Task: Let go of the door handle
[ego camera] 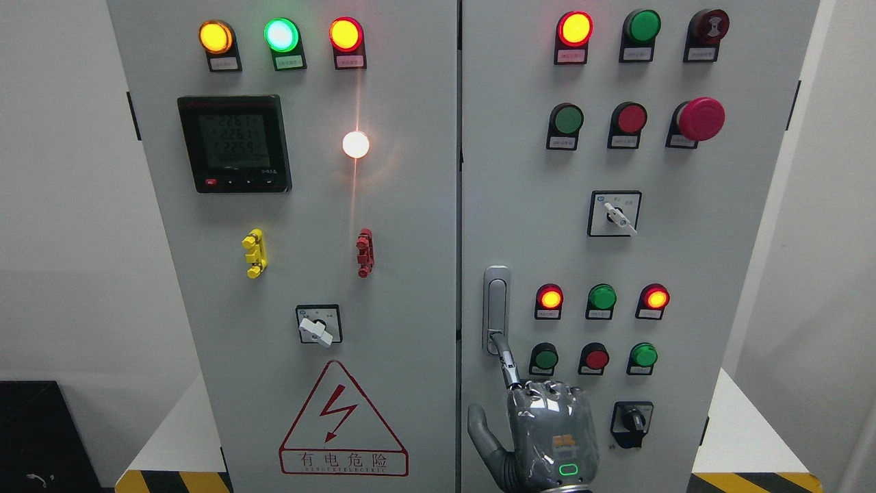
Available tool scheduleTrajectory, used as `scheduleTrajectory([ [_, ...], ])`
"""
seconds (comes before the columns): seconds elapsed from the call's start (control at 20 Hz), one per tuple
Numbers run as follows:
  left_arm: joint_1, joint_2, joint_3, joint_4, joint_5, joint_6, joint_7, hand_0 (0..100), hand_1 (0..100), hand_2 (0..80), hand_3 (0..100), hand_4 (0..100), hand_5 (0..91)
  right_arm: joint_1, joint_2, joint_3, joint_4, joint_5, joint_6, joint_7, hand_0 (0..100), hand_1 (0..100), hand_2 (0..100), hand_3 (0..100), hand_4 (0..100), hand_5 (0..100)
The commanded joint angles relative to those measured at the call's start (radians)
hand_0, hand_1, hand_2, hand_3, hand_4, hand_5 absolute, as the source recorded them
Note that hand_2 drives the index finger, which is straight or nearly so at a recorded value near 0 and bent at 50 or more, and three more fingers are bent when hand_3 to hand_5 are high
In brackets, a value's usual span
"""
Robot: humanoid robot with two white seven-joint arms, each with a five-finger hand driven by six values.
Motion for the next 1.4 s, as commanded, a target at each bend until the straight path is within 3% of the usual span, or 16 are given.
scheduleTrajectory([
  [0.0,0.020,0.000,0.000,0.000,0.000,0.000,0.000,12,56,0.0,0,0,0.0,-0.002,0.000,-0.002,0.010,0.000,0.007,0.002,52,32,0,100,100,100],
  [1.35,0.020,0.000,0.000,0.000,0.000,0.000,0.000,12,56,0.0,0,0,0.0,0.000,0.000,0.001,0.022,0.002,0.009,0.017,52,32,1,100,100,100],
])
